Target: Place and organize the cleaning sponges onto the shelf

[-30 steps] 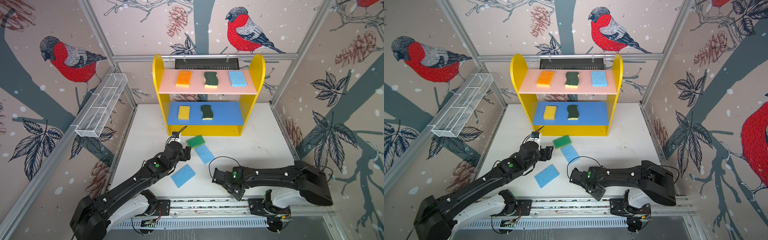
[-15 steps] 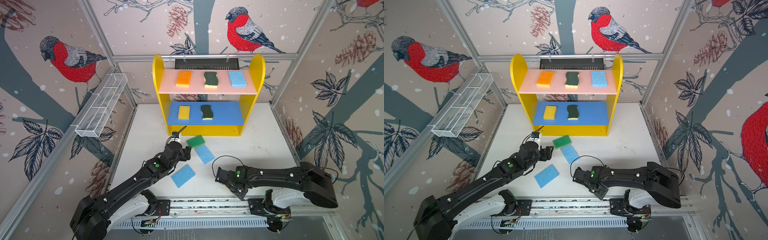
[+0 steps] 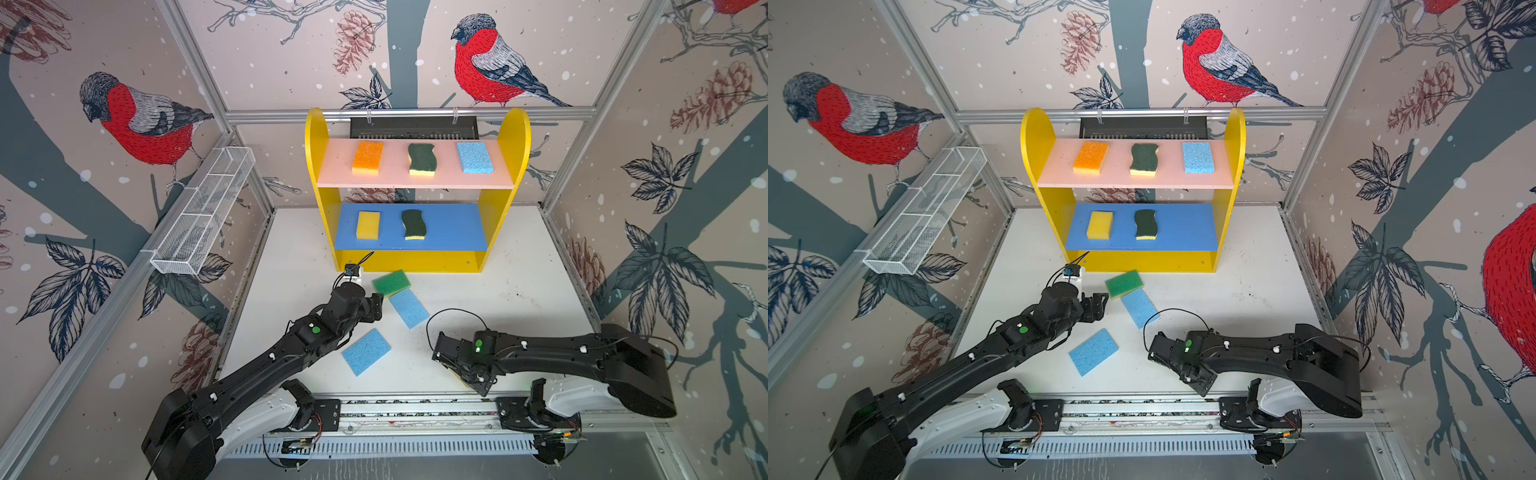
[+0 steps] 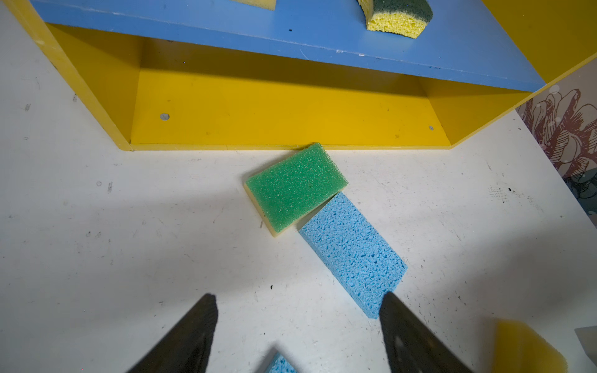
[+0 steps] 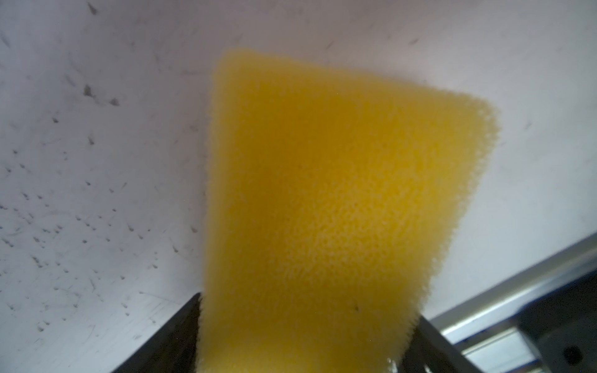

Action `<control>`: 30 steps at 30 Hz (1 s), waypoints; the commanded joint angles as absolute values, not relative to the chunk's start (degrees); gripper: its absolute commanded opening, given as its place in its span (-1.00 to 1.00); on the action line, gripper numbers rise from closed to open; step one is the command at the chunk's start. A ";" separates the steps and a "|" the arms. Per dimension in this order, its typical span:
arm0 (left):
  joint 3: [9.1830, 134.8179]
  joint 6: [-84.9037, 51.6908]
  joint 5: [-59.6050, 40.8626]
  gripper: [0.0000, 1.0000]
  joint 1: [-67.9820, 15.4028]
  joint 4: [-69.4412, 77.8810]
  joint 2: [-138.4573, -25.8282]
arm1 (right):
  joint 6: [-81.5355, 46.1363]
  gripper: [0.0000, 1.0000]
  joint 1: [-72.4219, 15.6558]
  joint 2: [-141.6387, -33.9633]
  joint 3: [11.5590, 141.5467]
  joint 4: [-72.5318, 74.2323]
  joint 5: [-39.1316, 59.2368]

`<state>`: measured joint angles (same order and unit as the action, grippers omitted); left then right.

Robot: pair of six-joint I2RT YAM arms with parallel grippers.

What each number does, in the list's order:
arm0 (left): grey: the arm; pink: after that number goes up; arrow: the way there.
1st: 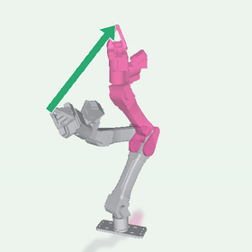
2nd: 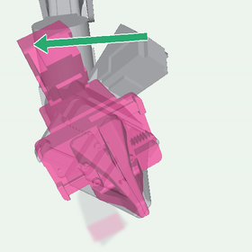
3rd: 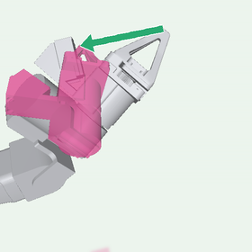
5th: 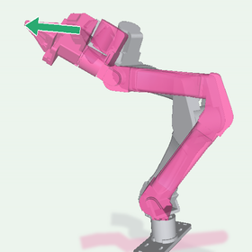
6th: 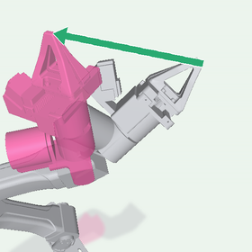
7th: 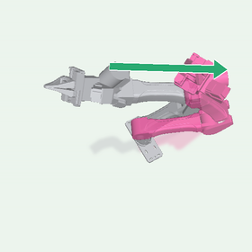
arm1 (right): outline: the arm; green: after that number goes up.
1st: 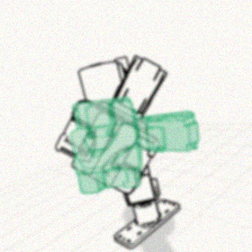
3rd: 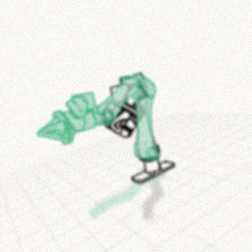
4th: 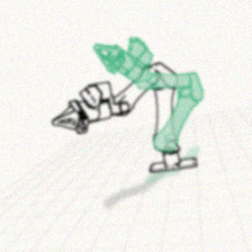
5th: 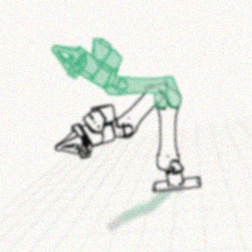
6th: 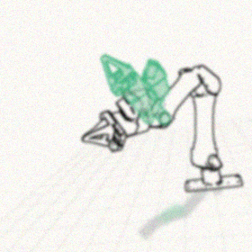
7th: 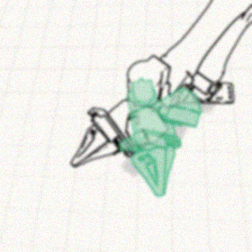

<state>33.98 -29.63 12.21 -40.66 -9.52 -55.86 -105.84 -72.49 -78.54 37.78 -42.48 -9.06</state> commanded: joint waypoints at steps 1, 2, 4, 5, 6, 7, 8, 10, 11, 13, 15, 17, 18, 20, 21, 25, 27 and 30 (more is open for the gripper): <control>33.84 -29.65 12.52 0.59 -40.58 -7.65 -55.77 | -105.03 0.72 -72.52 -78.76 37.45 -43.26 -9.50; 33.69 -29.62 12.52 0.59 -40.56 -7.57 -55.81 | -105.02 0.69 -72.54 -78.73 37.30 -43.16 -9.49; 33.62 -29.57 12.48 0.59 -40.52 -7.43 -55.81 | -105.10 0.65 -72.52 -78.79 37.18 -43.13 -9.47; 33.58 -29.59 12.44 0.59 -40.51 -7.43 -55.90 | -105.12 0.63 -72.51 -78.75 36.95 -43.15 -9.40; 33.57 -29.45 12.48 0.58 -40.52 -7.47 -55.90 | -105.03 0.60 -72.52 -78.74 36.87 -43.22 -9.32; 33.57 -29.44 12.48 0.58 -40.43 -7.47 -55.90 | -104.94 0.57 -72.52 -78.66 36.75 -43.39 -9.45; 33.46 -29.47 12.59 0.58 -40.43 -7.47 -55.90 | -104.78 0.53 -72.51 -78.52 36.54 -43.65 -9.49; 33.34 -29.45 12.63 0.58 -40.43 -7.52 -55.83 | -104.42 0.44 -72.52 -78.16 36.30 -43.96 -9.85; 33.39 -29.54 12.73 0.58 -40.46 -7.56 -55.80 | -104.10 0.43 -72.52 -77.90 36.21 -44.15 -10.14; 33.40 -29.53 12.91 0.58 -40.43 -7.65 -55.66 | -102.83 0.42 -72.55 -77.61 36.29 -44.04 -10.81; 33.33 -29.58 13.18 0.57 -40.36 -7.80 -55.55 | -101.85 0.42 -72.73 -77.68 36.25 -44.25 -11.16; 33.48 -29.61 13.57 0.57 -40.35 -7.99 -55.45 | -100.45 0.42 -72.79 -78.15 36.25 -44.12 -11.38; 33.49 -29.73 13.75 0.57 -40.34 -8.01 -55.50 | -99.10 0.42 -72.81 -78.37 36.34 -43.59 -11.49; 33.49 -29.88 14.10 0.56 -40.34 -8.00 -55.63 | -96.59 0.39 -72.69 -79.19 36.95 -43.14 -12.31; 33.53 -29.97 14.24 0.56 -40.34 -8.04 -55.73 | -94.99 0.38 -72.70 -79.81 37.53 -42.95 -12.93; 33.70 -30.50 14.24 0.56 -40.27 -7.91 -55.72 | -87.93 0.37 -72.60 -83.01 41.14 -43.22 -15.05; 33.84 -30.58 14.06 0.55 -40.31 -8.13 -55.50 | -84.22 0.32 -72.64 -84.72 43.30 -43.47 -15.96; 34.08 -30.69 14.67 0.55 -40.18 -8.94 -55.21 | -79.56 0.25 -72.91 -85.86 45.62 -43.94 -17.60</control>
